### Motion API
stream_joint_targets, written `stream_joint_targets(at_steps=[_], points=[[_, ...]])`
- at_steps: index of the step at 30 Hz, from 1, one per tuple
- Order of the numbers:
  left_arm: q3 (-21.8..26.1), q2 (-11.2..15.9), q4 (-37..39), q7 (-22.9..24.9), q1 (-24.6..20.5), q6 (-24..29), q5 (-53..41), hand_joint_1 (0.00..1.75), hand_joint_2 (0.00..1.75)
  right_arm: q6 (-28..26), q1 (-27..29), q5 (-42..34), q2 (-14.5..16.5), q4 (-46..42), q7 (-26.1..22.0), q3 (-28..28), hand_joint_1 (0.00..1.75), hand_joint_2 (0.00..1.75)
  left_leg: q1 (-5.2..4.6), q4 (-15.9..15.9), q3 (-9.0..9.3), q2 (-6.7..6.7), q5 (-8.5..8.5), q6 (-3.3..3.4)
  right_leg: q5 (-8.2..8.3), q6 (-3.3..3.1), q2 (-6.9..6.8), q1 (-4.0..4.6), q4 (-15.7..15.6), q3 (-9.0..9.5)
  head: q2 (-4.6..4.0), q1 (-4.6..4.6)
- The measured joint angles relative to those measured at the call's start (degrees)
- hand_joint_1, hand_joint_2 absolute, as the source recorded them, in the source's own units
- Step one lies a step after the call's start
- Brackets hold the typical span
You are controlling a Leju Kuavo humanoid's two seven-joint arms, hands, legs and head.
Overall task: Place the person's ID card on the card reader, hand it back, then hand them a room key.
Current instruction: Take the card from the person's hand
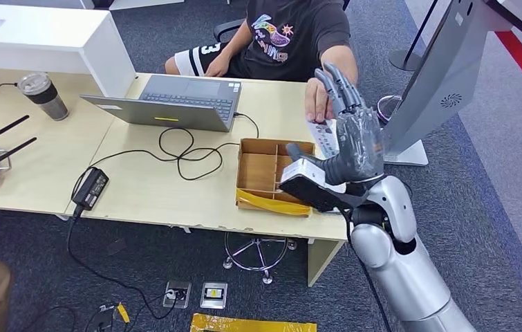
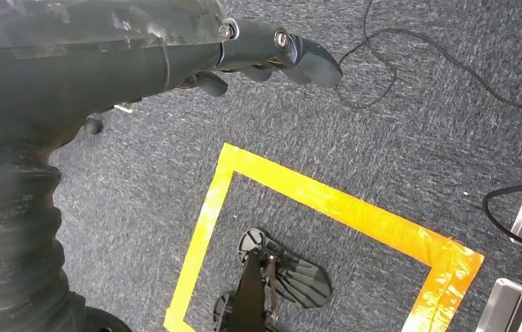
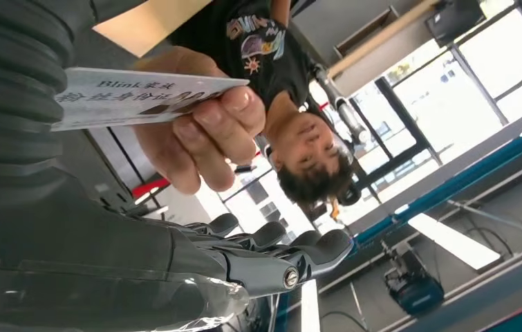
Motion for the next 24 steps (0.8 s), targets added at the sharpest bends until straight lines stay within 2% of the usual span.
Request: stream_joint_targets(at_steps=[24], points=[[-0.39, 0.54, 0.02, -1.41, 0.07, 0.19, -0.1, 0.0, 1.75, 1.53, -1.18, 0.16, 0.81, 6.84, 0.96, 4.32, 0.0, 1.75, 0.0, 0.01, -0.02, 0.0, 0.0, -0.01, -0.01, -0.01, 0.04, -0.01, 0.0, -0.01, 0.0, 0.02]])
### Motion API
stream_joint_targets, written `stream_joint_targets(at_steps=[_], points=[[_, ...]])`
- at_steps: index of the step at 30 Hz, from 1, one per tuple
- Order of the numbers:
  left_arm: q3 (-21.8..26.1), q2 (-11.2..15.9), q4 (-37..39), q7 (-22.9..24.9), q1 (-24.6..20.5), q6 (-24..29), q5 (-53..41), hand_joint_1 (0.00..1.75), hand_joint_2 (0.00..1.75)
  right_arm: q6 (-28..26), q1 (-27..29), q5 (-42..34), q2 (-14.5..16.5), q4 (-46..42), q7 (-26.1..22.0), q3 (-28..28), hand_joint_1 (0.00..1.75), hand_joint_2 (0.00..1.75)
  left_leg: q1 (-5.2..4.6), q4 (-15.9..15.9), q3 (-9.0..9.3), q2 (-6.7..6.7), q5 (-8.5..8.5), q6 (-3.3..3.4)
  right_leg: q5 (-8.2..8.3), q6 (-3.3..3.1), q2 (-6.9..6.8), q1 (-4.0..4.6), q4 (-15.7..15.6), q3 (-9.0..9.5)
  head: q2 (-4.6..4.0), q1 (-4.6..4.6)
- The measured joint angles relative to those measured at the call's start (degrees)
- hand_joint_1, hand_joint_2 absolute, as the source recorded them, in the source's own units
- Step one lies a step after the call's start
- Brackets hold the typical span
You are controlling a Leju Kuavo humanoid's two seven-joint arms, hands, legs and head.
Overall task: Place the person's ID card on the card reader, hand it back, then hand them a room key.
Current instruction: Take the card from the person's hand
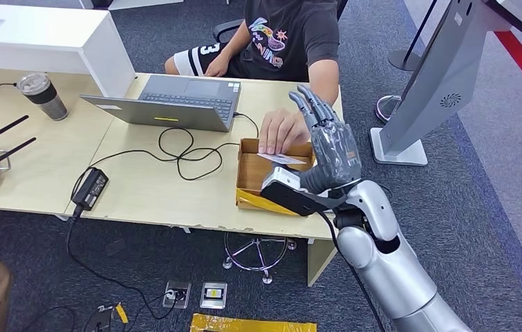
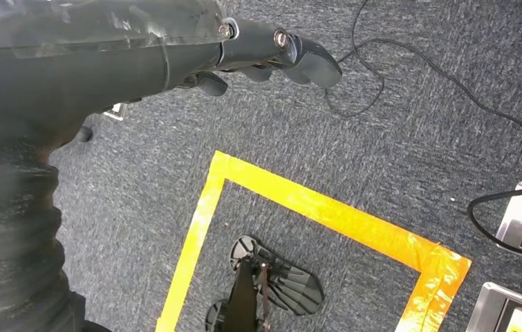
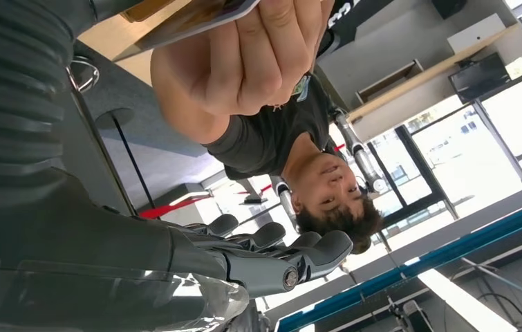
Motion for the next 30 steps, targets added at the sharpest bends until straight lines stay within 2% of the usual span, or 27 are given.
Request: stream_joint_targets(at_steps=[3, 7, 10, 30], points=[[-0.17, 0.29, 0.0, -0.09, 0.0, -0.08, -0.2, 0.0, 1.75, 0.33, -0.51, 0.08, -0.01, 0.39, 0.13, 0.35, 0.03, 1.75, 0.0, 0.0, 0.0, 0.0, 0.0, 0.0, 0.0, 0.0, 0.01, 0.0, 0.0, -0.01, 0.01, -0.01], [-0.45, 0.66, 0.0, -0.79, 0.0, -0.19, -0.21, 0.0, 1.75, 0.74, -0.81, 0.08, -0.01, 0.84, 0.21, 0.63, 1.66, 1.75, 0.0, 0.0, 0.01, 0.01, 0.0, 0.0, 0.0, 0.0, 0.01, 0.0, 0.0, -0.01, 0.01, -0.01], [-0.75, 0.77, 0.0, -1.27, 0.0, -0.39, -0.13, 0.0, 1.75, 0.59, -0.96, 0.1, -0.01, 1.07, -0.01, 0.96, 1.75, 1.75, 0.0, 0.0, 0.01, 0.01, 0.0, 0.0, 0.0, 0.0, 0.02, 0.0, 0.0, -0.01, 0.0, -0.01], [-1.39, 0.93, 0.13, -1.44, 0.01, 0.01, 0.55, 0.0, 1.75, -0.51, -2.19, -0.18, -0.01, 3.58, -0.74, 1.21, 1.75, 1.75, 0.0, 0.0, 0.01, 0.02, 0.0, 0.0, 0.0, 0.0, 0.03, 0.0, 0.0, -0.02, 0.02, -0.01]])
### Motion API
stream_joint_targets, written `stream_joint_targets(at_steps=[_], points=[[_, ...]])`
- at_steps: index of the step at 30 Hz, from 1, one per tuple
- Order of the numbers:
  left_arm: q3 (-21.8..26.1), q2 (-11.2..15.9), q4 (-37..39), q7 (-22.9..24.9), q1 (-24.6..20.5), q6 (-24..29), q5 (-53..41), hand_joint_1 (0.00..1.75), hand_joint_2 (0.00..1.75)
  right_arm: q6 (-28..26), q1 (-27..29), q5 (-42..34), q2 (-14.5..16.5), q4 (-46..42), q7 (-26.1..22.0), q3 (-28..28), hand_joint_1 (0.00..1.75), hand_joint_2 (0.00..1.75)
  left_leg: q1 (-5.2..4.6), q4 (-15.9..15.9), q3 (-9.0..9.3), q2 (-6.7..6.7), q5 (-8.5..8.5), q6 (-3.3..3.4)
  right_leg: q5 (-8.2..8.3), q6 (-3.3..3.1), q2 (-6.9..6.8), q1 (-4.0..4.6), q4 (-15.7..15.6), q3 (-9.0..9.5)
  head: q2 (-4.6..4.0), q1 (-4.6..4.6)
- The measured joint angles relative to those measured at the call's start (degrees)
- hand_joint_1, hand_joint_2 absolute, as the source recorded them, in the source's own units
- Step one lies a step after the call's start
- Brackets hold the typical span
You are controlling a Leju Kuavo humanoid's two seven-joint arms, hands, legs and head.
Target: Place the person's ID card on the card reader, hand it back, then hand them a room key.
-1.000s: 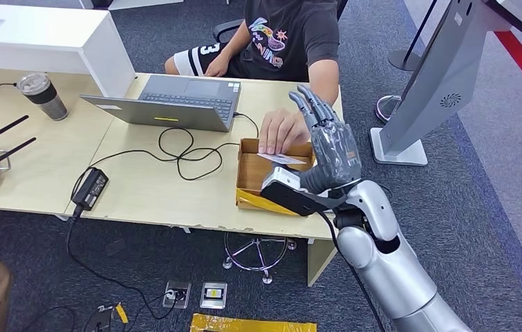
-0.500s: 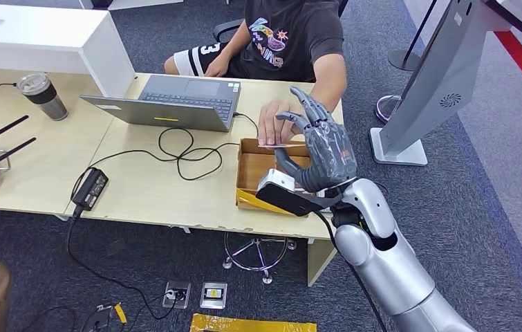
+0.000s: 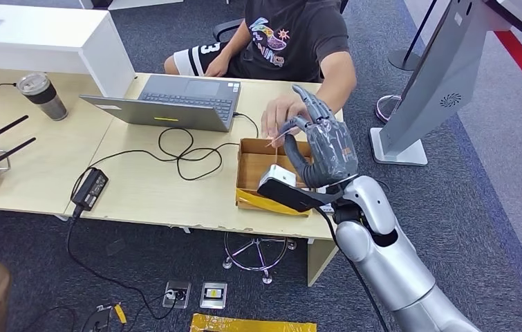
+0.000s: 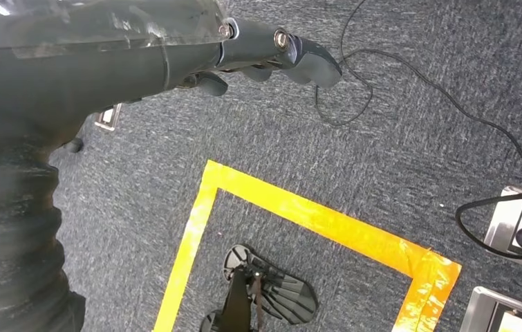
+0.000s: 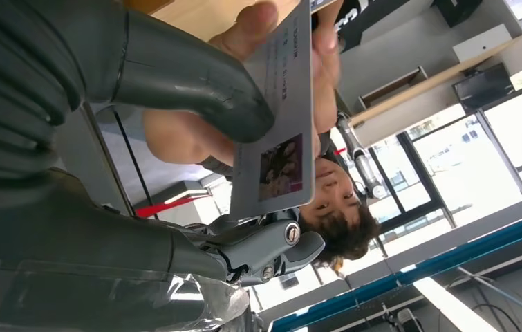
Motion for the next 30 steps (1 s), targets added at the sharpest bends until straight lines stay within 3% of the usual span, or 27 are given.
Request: stream_joint_targets(at_steps=[30], points=[[-0.44, 0.32, 0.0, 0.02, 0.0, 0.08, 0.05, 0.0, 1.75, -0.27, -0.45, -0.38, -0.49, 0.23, 0.17, -0.01, 1.75, 1.75, 0.0, 0.0, 0.0, 0.0, 0.0, 0.0, 0.0, 0.0, 0.0, 0.0, 0.0, -0.02, -0.01, 0.0]])
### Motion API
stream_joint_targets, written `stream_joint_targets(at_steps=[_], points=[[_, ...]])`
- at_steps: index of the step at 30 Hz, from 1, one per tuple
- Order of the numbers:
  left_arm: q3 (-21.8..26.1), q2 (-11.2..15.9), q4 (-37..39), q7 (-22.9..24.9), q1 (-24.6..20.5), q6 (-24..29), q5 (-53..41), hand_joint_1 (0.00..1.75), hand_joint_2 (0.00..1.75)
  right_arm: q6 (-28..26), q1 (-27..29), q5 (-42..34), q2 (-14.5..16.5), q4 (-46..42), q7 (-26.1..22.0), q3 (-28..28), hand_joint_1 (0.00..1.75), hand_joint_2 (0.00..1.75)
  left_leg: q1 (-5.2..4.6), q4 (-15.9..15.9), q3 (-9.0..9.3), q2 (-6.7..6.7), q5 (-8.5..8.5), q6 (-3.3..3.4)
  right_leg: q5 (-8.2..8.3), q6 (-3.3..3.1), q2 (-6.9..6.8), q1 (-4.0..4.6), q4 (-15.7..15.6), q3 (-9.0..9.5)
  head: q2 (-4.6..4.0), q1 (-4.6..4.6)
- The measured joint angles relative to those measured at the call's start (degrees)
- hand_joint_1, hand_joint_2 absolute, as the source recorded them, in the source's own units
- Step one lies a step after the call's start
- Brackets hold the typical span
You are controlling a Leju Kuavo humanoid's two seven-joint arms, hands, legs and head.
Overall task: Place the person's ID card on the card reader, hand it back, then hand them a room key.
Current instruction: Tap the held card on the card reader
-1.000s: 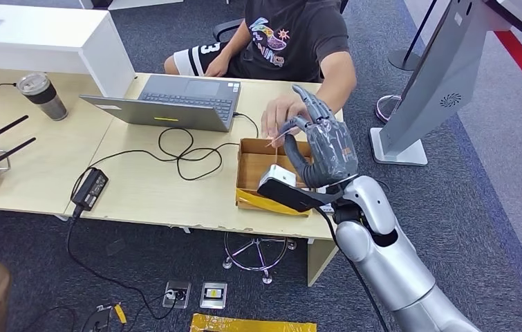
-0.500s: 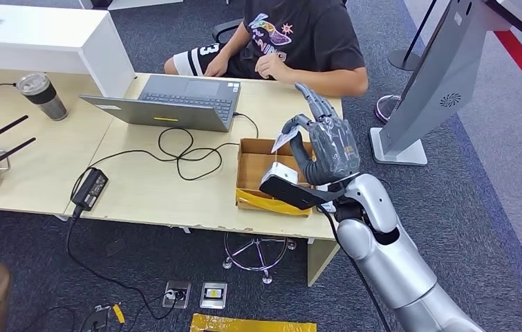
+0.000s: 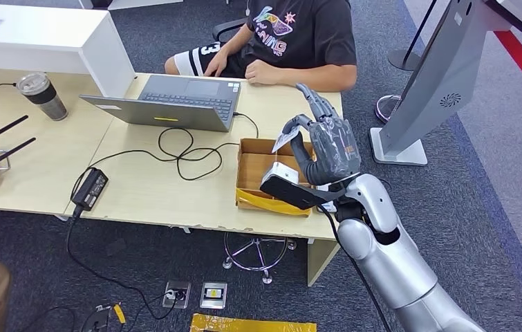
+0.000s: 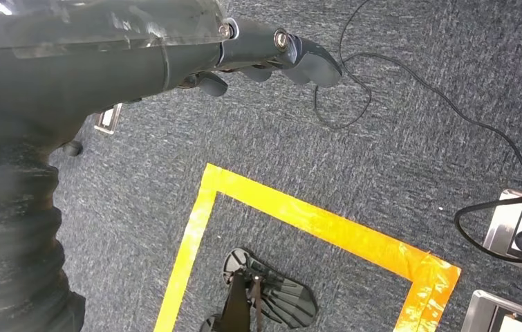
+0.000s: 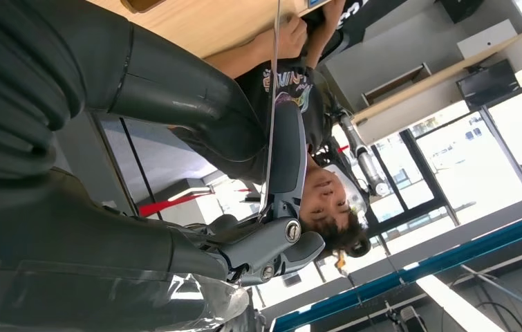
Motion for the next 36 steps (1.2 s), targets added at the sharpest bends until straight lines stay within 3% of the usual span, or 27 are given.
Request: stream_joint_targets(at_steps=[9, 15, 18, 23, 36], points=[[-0.04, 0.0, 0.0, -0.03, 0.0, -0.04, 0.1, 0.0, 1.75, -0.26, -0.14, -0.33, -0.13, 0.35, 0.42, -0.04, 1.75, 1.75, 0.0, 0.0, 0.0, 0.0, 0.0, 0.0, 0.0, 0.0, 0.0, 0.0, 0.0, -0.01, -0.01, 0.0], [-0.04, 0.0, 0.0, -0.31, -0.01, -0.01, 0.52, 0.0, 1.75, -3.66, -1.1, -2.06, -0.65, 4.12, -0.18, -0.73, 1.75, 1.75, 0.0, 0.01, 0.02, 0.02, 0.0, 0.0, 0.0, 0.0, 0.01, 0.0, -0.01, -0.04, -0.01, 0.0], [-0.04, 0.05, 0.0, -0.32, -0.02, 0.78, 1.1, 0.0, 1.75, -7.73, -0.72, -7.91, -1.82, 7.03, 0.53, -2.36, 1.75, 1.75, -0.01, 0.03, 0.01, -0.01, 0.0, 0.0, 0.0, 0.0, -0.05, 0.0, -0.04, -0.07, -0.01, -0.01], [-0.04, 0.49, 0.02, -0.34, 0.29, 1.37, 1.72, 0.0, 1.75, -14.72, 0.03, -14.81, -4.46, 16.32, -3.99, -7.57, 1.75, 1.75, -0.06, 0.04, -0.11, 0.04, -0.01, 0.01, 0.04, 0.02, -0.01, -0.07, -0.03, -0.11, -0.01, 0.03], [-0.04, 0.61, 0.02, -0.42, 0.04, 1.64, 1.98, 0.0, 1.75, -14.37, 0.47, -13.04, -4.74, 24.09, -2.07, -11.41, 1.75, 1.75, -0.04, 0.03, -0.12, 0.17, -0.02, 0.01, 0.07, 0.02, 0.11, -0.05, 0.0, -0.21, 0.0, 0.0]])
